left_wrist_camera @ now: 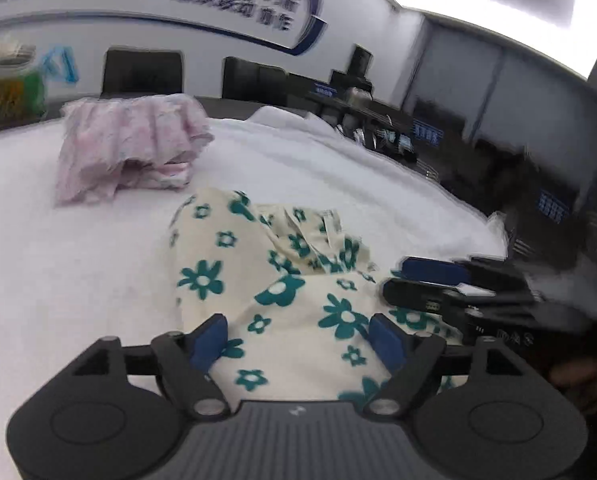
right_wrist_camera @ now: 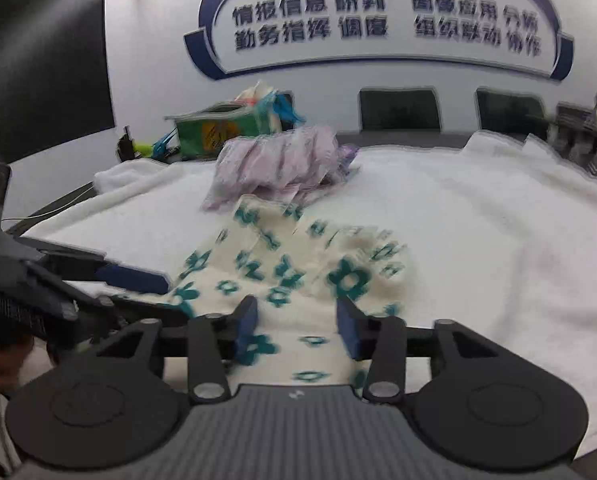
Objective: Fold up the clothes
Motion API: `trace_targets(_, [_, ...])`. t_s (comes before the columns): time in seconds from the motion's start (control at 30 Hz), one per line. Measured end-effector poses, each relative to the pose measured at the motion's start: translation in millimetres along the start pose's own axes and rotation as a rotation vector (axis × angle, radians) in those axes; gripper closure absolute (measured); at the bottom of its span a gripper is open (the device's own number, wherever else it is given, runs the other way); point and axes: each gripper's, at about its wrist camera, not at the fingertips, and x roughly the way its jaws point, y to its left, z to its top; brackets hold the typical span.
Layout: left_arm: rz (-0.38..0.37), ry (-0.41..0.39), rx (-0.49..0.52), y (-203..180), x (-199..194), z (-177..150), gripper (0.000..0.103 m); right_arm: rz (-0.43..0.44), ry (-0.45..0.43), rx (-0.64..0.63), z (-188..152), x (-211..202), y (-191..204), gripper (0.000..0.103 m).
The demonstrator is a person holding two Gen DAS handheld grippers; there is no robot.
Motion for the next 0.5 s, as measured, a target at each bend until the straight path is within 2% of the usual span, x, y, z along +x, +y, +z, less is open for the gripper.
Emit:
trace_targets(0.1, [0.022,-0.055,0.058,6.1,-29.4,-2.3,0.026,-0.007,-0.076,-0.098,4.3,-38.1,-0.3,0.034])
trace_targets(0.13, [0.004,-0.059,0.082,7.8,-37.7,-5.9,0.023,0.002,-0.094,-0.145,4.7,-50.2,0.9,0.027])
trace_targets(0.23, [-0.062,-0.041,0.133,12.1,-57.6,-20.4,0.013,0.116,-0.114,-0.366,-6.3,-80.5,13.3,0.021])
trace_targets(0.3, [-0.064,-0.007,0.136,11.6,-65.4,-33.7,0.013,0.152,-0.079,-0.457,-15.8,-89.3,19.1,0.02])
trace_targets(0.37, [-0.057,-0.003,0.133,8.4,-72.5,-48.2,0.013,0.144,-0.043,-0.445,-21.7,-92.9,15.3,0.02])
trace_targets(0.5, [-0.097,-0.067,0.18,-10.0,-75.3,-67.2,0.014,0.162,-0.028,-0.323,-35.9,-99.6,-0.1,0.02])
